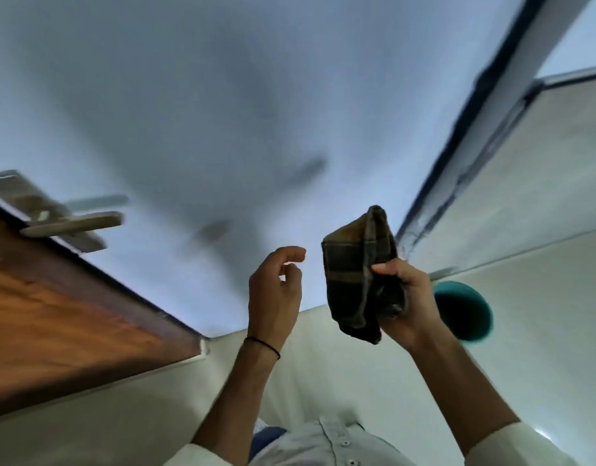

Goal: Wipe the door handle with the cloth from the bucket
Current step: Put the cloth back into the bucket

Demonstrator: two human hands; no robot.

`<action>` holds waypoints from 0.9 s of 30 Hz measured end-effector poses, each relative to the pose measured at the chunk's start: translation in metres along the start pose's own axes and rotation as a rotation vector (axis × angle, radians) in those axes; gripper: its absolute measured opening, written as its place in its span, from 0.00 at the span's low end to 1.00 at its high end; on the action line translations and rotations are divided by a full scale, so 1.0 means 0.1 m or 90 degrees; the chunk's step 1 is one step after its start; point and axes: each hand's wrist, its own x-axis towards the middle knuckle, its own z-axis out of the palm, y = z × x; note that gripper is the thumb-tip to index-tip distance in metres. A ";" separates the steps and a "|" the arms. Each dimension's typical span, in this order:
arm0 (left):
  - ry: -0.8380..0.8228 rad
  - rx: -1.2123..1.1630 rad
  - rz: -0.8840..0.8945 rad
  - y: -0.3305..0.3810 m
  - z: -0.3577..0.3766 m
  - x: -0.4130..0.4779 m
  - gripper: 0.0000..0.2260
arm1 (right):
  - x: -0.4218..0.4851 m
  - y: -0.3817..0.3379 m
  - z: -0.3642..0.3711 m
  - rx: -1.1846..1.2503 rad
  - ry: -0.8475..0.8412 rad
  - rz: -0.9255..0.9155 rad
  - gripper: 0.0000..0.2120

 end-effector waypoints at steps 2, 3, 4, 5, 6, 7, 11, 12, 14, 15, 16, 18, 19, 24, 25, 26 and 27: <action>-0.043 -0.006 0.015 0.19 0.48 -0.20 0.12 | -0.21 -0.17 -0.37 -0.015 0.043 -0.012 0.14; -0.068 -0.011 0.021 0.27 0.68 -0.30 0.11 | -0.29 -0.22 -0.51 -0.013 0.067 -0.015 0.16; -0.109 -0.017 0.023 0.37 0.94 -0.41 0.10 | -0.37 -0.27 -0.68 -0.012 0.098 -0.026 0.18; -0.165 -0.026 0.014 0.46 1.19 -0.52 0.09 | -0.46 -0.32 -0.83 -0.017 0.138 -0.045 0.21; -0.233 -0.043 -0.008 0.56 1.44 -0.62 0.07 | -0.53 -0.35 -0.98 -0.026 0.172 -0.076 0.24; -0.301 -0.074 -0.045 0.65 1.68 -0.72 0.06 | -0.62 -0.41 -1.11 -0.035 0.197 -0.099 0.26; -0.434 -0.182 -0.201 0.80 2.44 -0.88 0.13 | -0.81 -0.57 -1.59 -0.246 0.302 -0.138 0.28; -0.443 -0.194 -0.241 0.82 2.60 -0.88 0.14 | -0.83 -0.60 -1.74 -0.321 0.304 -0.142 0.29; -0.441 -0.224 -0.307 0.78 2.90 -0.86 0.12 | -0.81 -0.67 -2.05 -0.410 0.311 -0.148 0.25; -0.442 -0.239 -0.334 0.76 3.05 -0.84 0.10 | -0.80 -0.76 -2.20 -0.404 0.335 -0.137 0.20; -0.447 -0.257 -0.358 0.74 3.20 -0.82 0.10 | -0.78 -0.85 -2.38 -0.395 0.364 -0.120 0.15; -0.474 -0.301 -0.390 0.74 3.47 -0.78 0.11 | -0.78 -1.07 -2.67 -0.420 0.451 -0.097 0.14; -0.497 -0.318 -0.398 0.75 3.63 -0.76 0.12 | -0.75 -1.17 -2.88 -0.421 0.477 -0.068 0.15; -0.543 -0.284 -0.405 0.84 4.44 -0.56 0.12 | -0.60 -1.71 -3.75 -0.290 0.413 0.100 0.16; -0.543 -0.263 -0.398 0.85 4.53 -0.52 0.11 | -0.61 -1.77 -3.83 -0.291 0.418 0.097 0.15; -0.548 -0.233 -0.400 0.86 4.70 -0.47 0.11 | -0.56 -1.85 -3.98 -0.281 0.438 0.097 0.14; -0.551 -0.208 -0.412 0.87 4.91 -0.40 0.11 | -0.51 -1.95 -4.16 -0.265 0.463 0.095 0.14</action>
